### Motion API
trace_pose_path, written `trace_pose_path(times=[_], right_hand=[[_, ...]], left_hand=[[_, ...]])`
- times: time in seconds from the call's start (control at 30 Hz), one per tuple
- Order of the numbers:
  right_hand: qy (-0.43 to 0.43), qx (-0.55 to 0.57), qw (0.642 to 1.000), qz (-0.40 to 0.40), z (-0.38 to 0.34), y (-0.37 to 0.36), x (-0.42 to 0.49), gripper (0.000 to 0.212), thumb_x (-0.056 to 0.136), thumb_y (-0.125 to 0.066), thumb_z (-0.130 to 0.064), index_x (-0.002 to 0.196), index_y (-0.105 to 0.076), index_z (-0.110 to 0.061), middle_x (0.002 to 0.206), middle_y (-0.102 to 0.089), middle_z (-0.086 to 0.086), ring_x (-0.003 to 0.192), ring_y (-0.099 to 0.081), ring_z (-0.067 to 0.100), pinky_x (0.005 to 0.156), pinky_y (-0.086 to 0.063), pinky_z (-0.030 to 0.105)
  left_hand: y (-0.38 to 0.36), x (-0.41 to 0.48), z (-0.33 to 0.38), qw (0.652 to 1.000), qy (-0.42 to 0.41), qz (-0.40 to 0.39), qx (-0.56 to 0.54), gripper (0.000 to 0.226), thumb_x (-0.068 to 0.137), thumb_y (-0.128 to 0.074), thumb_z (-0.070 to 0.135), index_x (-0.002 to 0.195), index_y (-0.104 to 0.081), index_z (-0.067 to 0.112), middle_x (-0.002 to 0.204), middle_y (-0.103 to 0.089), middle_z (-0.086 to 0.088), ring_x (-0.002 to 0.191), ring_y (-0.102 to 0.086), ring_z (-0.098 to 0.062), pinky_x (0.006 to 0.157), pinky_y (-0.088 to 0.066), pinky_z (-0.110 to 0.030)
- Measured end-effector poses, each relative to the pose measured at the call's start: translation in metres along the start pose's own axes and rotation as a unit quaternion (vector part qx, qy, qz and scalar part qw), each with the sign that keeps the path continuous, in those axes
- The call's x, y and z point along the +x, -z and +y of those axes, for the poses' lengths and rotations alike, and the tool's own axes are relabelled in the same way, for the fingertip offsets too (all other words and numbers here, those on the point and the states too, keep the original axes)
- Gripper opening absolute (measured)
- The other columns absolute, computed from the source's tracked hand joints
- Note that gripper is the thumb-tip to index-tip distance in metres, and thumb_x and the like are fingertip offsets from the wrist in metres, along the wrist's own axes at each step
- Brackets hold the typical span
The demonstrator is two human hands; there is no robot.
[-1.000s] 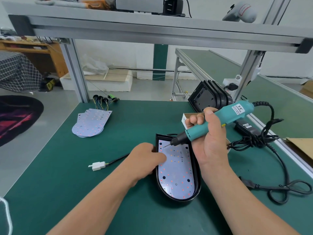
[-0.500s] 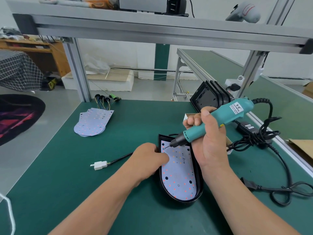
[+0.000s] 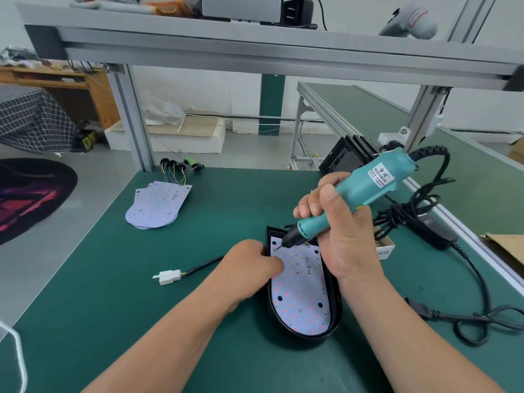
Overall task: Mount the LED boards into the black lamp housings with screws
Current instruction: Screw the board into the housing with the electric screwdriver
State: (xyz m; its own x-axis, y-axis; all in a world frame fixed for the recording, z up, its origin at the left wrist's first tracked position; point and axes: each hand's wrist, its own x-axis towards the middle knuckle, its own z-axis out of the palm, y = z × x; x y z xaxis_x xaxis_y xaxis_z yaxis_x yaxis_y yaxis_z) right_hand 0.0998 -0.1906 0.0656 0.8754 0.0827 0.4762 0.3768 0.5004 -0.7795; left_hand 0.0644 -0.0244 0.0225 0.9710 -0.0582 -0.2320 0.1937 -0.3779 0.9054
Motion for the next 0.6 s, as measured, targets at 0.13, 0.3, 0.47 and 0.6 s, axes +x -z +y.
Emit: trace_pose_path(times=[0.13, 0.3, 0.47, 0.6], right_hand=[[-0.009, -0.001, 1.0, -0.004, -0.0007, -0.0012, 0.0014, 0.019, 0.096, -0.068, -0.018, 0.096, -0.05, -0.013, 0.077, -0.038, 0.011, 0.067, -0.049, 0.027, 0.074, -0.051, 0.043], [-0.02, -0.018, 0.999, -0.024, -0.0016, -0.0024, 0.0039, 0.02, 0.098, -0.064, -0.007, 0.086, -0.051, -0.017, 0.072, -0.038, 0.01, 0.067, -0.046, 0.028, 0.073, -0.05, 0.043], [-0.024, -0.037, 0.998, -0.047, -0.0022, -0.005, 0.0048, 0.015, 0.09, -0.066, -0.006, 0.091, -0.057, -0.018, 0.073, -0.044, 0.008, 0.067, -0.048, 0.029, 0.075, -0.051, 0.045], [-0.039, -0.013, 0.999, -0.025, -0.0025, 0.0028, 0.0021, 0.016, 0.093, -0.067, -0.01, 0.107, -0.061, -0.014, 0.073, -0.046, 0.009, 0.071, -0.052, 0.03, 0.082, -0.052, 0.048]], left_hand=[[0.0, -0.0021, 0.0017, 1.0, -0.004, -0.002, 0.006, 0.022, 0.065, -0.06, 0.026, 0.077, -0.046, 0.015, 0.068, -0.033, -0.004, 0.057, -0.025, -0.021, 0.055, -0.017, -0.033], [-0.0003, -0.0021, 0.0018, 1.0, 0.0, -0.002, 0.004, 0.023, 0.065, -0.06, 0.025, 0.079, -0.045, 0.014, 0.073, -0.031, -0.007, 0.06, -0.023, -0.022, 0.057, -0.016, -0.036], [-0.0004, -0.0009, 0.0014, 1.0, 0.003, -0.001, 0.008, 0.025, 0.065, -0.061, 0.027, 0.081, -0.048, 0.014, 0.076, -0.032, -0.008, 0.06, -0.024, -0.022, 0.056, -0.016, -0.035], [0.0002, -0.0008, 0.0021, 1.0, 0.005, -0.005, 0.007, 0.024, 0.065, -0.061, 0.027, 0.082, -0.05, 0.014, 0.073, -0.034, -0.008, 0.056, -0.025, -0.021, 0.055, -0.018, -0.033]])
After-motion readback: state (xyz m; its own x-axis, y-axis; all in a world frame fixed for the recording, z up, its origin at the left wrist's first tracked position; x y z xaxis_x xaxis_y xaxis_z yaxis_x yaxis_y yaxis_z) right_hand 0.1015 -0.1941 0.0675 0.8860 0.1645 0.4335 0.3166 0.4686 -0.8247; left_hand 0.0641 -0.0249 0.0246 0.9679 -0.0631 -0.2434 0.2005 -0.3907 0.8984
